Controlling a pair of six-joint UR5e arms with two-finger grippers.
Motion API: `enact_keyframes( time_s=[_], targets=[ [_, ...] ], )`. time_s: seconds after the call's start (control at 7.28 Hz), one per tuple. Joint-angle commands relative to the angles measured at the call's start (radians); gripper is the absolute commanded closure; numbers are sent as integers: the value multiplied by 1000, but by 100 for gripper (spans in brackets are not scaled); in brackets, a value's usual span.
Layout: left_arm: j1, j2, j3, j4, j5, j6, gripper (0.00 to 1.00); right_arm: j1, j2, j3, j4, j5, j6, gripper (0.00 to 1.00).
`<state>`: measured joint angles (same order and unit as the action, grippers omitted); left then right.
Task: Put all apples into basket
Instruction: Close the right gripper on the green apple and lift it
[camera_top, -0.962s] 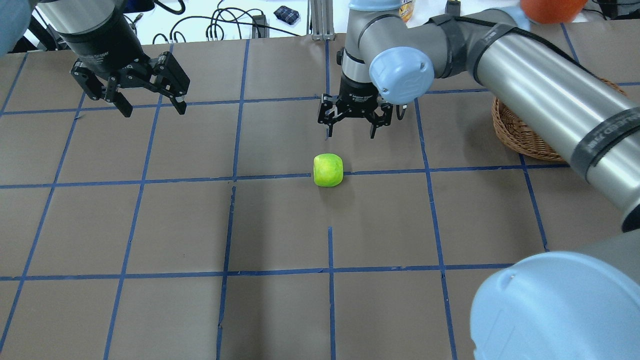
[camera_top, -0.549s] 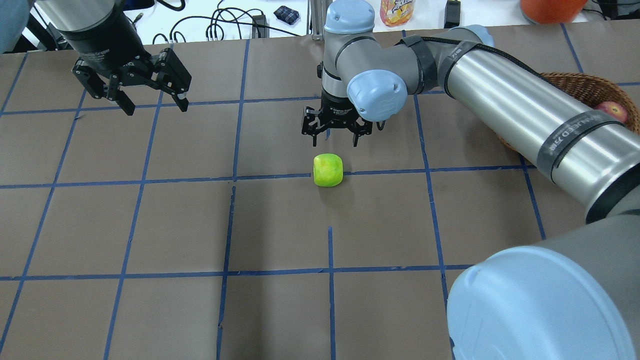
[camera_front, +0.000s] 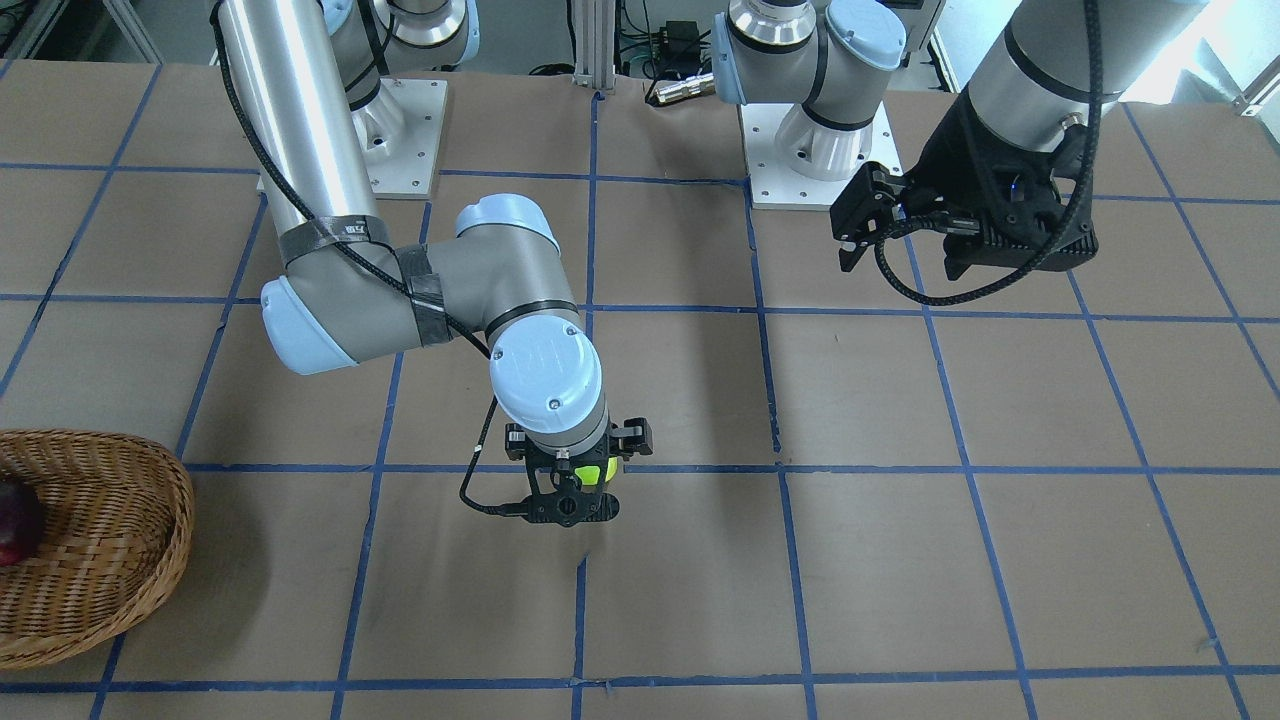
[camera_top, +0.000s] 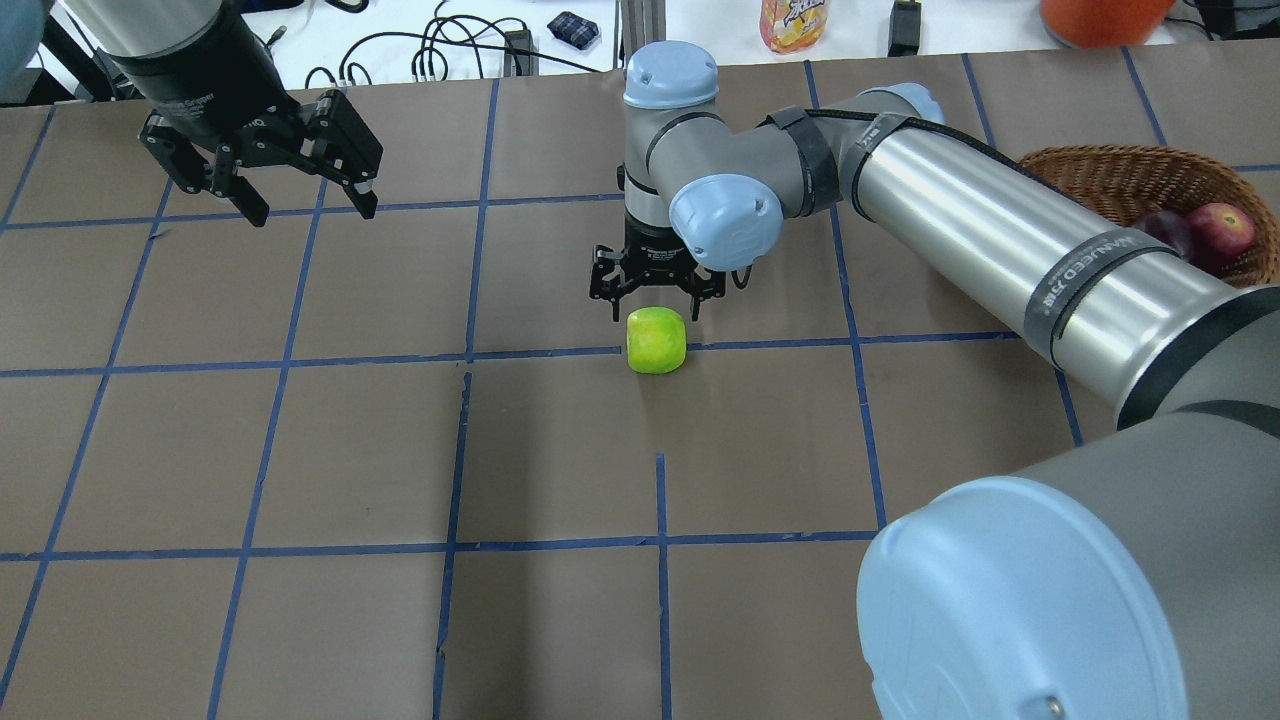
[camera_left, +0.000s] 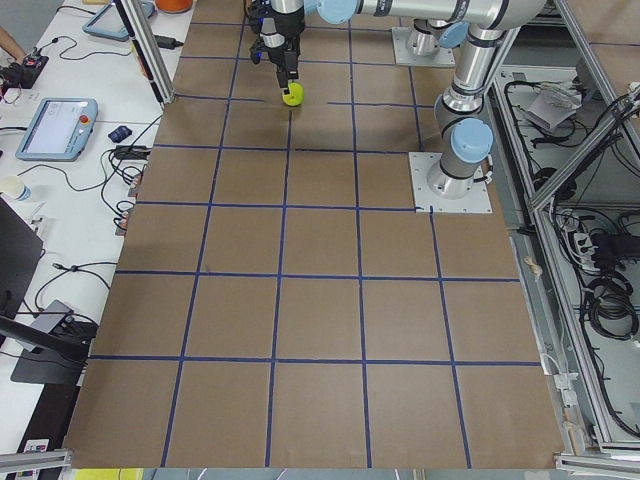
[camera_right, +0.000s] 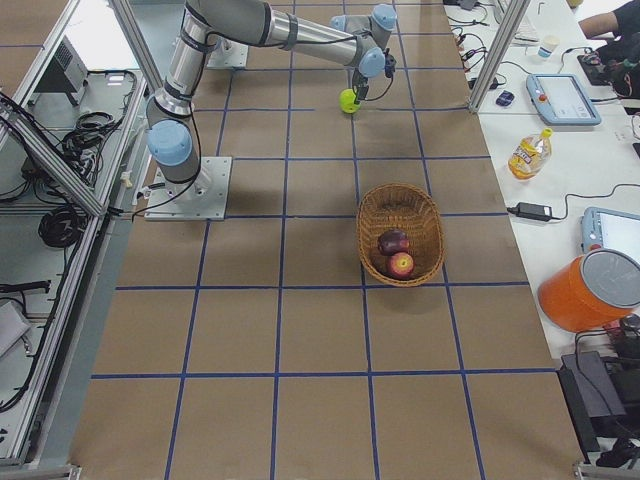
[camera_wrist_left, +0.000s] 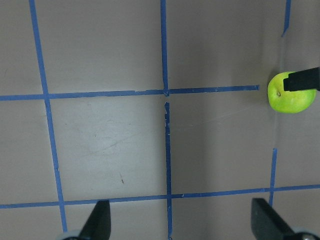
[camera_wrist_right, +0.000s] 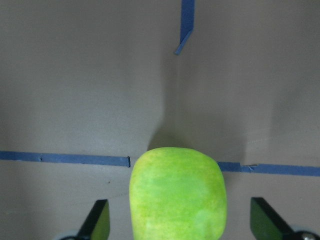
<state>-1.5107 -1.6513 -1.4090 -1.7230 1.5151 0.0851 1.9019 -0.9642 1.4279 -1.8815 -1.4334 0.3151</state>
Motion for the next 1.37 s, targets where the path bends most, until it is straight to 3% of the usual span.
enact_keyframes(
  time_s=[0.0,0.14,0.27,0.41,0.55,0.82,0.96,1.24],
  targets=[
    [0,4,2,5,4,5,0,2,12,29,-4,-4,16,0],
    [0,-1,1,11,4,2,0,2,12,57,-37,-8,16,0],
    [0,5,2,11,2,1,0,2,12,72,-97,-5,21,35],
    [3,2,-11,51,5,2,0,0,7,74,-120,1,35,93],
    [3,-14,-2,56,2,-1,0,-4,-4,63,-113,-4,36,100],
    [9,-47,-24,103,-3,1,0,-65,-103,51,1,-13,20,100],
    [9,-54,-13,112,-4,5,0,-157,-160,39,124,-15,-16,100],
    [10,-68,-25,145,-35,12,0,-367,-261,43,246,-54,-273,100]
  ],
)
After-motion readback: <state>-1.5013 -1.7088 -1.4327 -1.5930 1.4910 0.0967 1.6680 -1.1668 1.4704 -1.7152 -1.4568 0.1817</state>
